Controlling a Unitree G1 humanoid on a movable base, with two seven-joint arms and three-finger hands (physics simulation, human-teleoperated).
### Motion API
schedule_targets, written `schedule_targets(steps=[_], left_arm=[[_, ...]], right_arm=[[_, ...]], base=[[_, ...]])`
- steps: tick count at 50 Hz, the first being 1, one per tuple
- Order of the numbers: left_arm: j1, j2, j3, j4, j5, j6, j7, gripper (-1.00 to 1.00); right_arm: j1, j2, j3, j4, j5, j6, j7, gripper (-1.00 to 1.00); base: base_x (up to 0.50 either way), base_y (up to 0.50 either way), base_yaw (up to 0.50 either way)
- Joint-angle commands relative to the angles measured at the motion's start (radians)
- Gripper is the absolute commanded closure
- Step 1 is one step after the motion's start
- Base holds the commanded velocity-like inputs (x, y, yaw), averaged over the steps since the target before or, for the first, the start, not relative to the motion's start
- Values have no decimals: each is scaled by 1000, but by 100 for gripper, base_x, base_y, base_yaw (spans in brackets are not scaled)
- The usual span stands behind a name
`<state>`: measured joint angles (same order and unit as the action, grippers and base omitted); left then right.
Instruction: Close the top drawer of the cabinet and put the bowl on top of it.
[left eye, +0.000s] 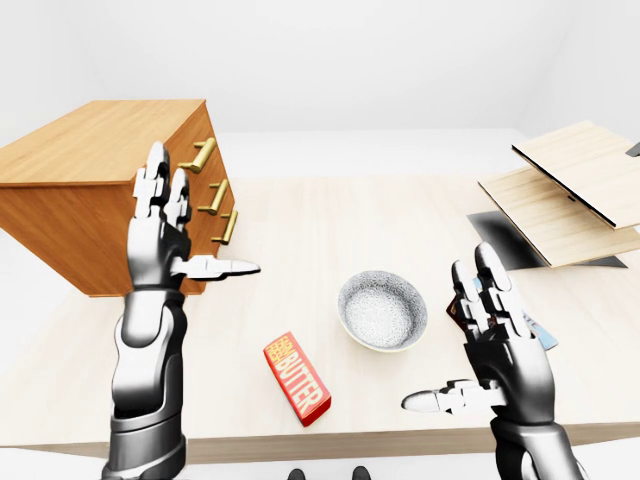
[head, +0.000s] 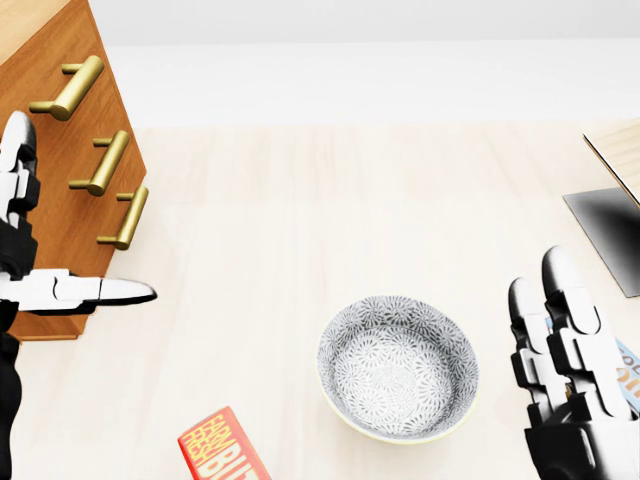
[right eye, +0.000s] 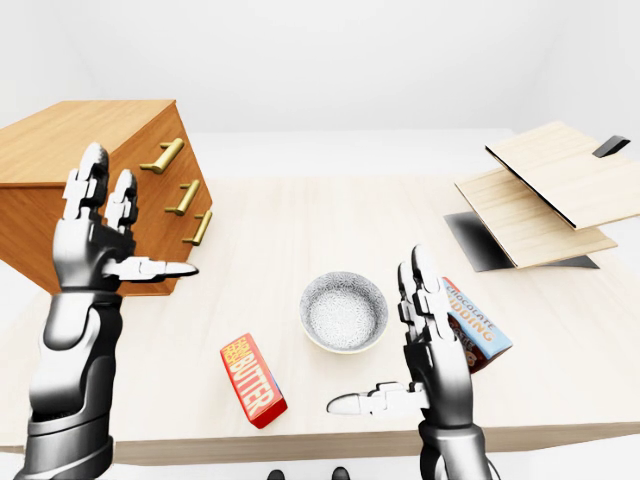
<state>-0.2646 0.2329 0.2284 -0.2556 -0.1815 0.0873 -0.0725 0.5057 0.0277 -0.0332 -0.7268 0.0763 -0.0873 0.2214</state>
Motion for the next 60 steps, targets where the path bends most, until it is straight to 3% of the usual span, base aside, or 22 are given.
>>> schedule_targets(steps=[1,7,16,19,24,32,37,44,48,60], left_arm=[[167,-106,-67,-352,138,0,-34,-100],[229,-154,-115,-472,184,0,-79,-100],[334,-200,-236,-624,298,0,-77,-100],[346,-205,-257,-622,314,0,-72,-100],[370,-209,-358,-675,388,0,-46,-100],[373,-210,-456,-689,467,0,-5,-100],[379,-210,-560,-693,541,0,33,-100],[356,-216,-681,-692,649,0,62,-100],[358,-216,-718,-680,685,0,64,-100],[355,-235,-815,-664,816,0,74,-100]], right_arm=[[2,0,0,-4,1,0,0,-100],[7,1,-6,-15,6,0,5,-100],[3,7,-17,-21,13,6,14,-100],[3,9,-19,-21,12,6,17,-100],[-3,11,-26,-20,15,12,21,-100],[12,17,-28,-37,19,13,30,-100],[6,20,-36,-35,19,15,35,-100],[24,32,-71,-79,52,37,61,-100],[24,47,-87,-88,51,43,76,-100],[0,99,-194,-142,104,115,144,-100]], base=[[0,0,0],[0,0,0],[0,0,0],[0,0,0],[0,0,0],[0,0,0],[0,0,0],[0,0,0],[0,0,0],[0,0,0]])
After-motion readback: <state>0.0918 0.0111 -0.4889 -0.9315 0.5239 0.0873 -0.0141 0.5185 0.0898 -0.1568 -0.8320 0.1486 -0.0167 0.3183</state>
